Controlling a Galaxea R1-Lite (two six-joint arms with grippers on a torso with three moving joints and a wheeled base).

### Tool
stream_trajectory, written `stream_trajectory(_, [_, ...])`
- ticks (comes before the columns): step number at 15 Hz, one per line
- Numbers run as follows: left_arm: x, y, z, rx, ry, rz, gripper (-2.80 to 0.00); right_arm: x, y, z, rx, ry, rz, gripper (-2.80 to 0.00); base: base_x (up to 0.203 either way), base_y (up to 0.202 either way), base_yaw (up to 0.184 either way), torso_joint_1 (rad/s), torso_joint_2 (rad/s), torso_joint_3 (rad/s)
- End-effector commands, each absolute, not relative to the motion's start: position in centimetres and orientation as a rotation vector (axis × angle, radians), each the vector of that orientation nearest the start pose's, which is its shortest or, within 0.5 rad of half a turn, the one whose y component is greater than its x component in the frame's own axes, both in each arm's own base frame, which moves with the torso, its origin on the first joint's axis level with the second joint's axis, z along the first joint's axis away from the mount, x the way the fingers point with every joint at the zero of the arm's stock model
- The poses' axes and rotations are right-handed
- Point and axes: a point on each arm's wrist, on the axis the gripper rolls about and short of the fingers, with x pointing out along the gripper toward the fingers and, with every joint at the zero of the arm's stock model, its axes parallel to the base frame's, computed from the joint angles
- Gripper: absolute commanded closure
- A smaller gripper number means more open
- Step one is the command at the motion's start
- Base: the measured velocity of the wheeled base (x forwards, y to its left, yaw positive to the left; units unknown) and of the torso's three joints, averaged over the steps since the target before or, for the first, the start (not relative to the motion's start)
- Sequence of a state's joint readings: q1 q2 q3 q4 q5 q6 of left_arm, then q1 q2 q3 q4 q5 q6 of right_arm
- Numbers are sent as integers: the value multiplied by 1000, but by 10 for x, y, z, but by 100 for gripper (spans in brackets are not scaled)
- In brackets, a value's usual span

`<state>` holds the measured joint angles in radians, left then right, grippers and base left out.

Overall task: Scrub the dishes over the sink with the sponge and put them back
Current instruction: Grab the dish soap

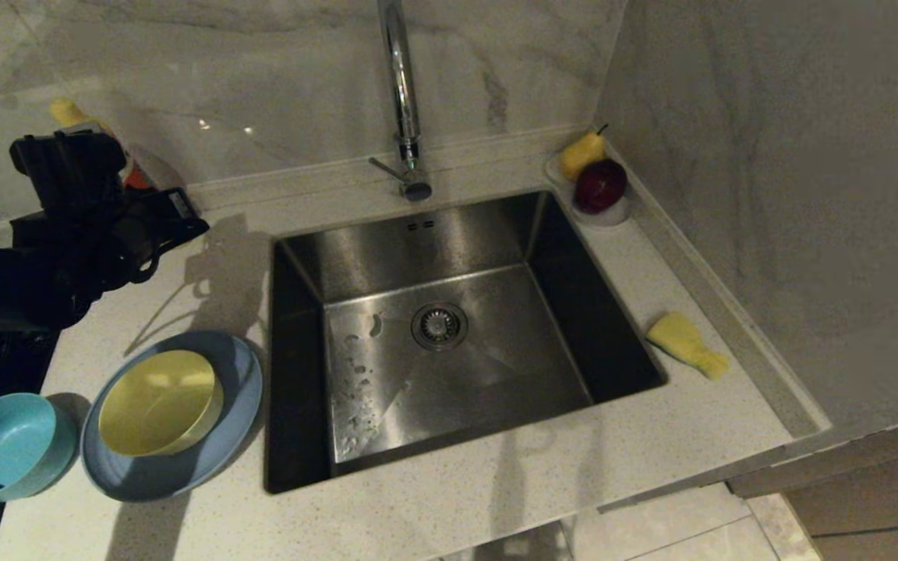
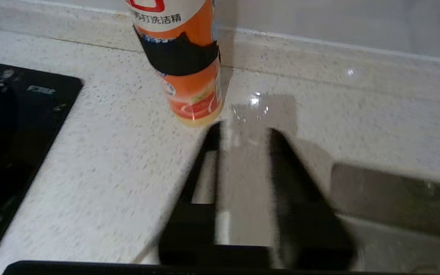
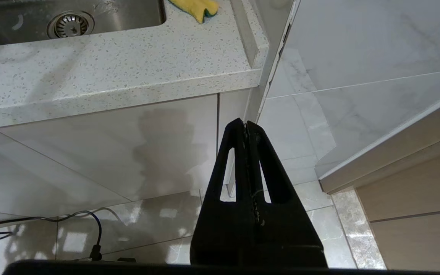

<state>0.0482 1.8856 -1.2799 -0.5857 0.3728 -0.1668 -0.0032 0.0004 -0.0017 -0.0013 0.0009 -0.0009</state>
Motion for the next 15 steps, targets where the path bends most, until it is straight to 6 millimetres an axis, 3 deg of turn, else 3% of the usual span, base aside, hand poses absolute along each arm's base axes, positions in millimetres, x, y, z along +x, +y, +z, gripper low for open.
stream_trajectory(1, [397,33,236,-172,-12,442,-280,-23,0,76,-2,-3,-2,0,0,0,0,0,0,0])
stream_trajectory(8, [412,56,230,-186,-111,509,-280,-23,0,76,0,-5,-2,0,0,0,0,0,0,0])
stream_trajectory(11, [412,56,236,-189,-133,505,-280,-23,0,76,0,-3,-2,0,0,0,0,0,0,0])
stream_trajectory(15, [427,60,228,-190,-133,510,-280,-23,0,76,-2,-3,-2,0,0,0,0,0,0,0])
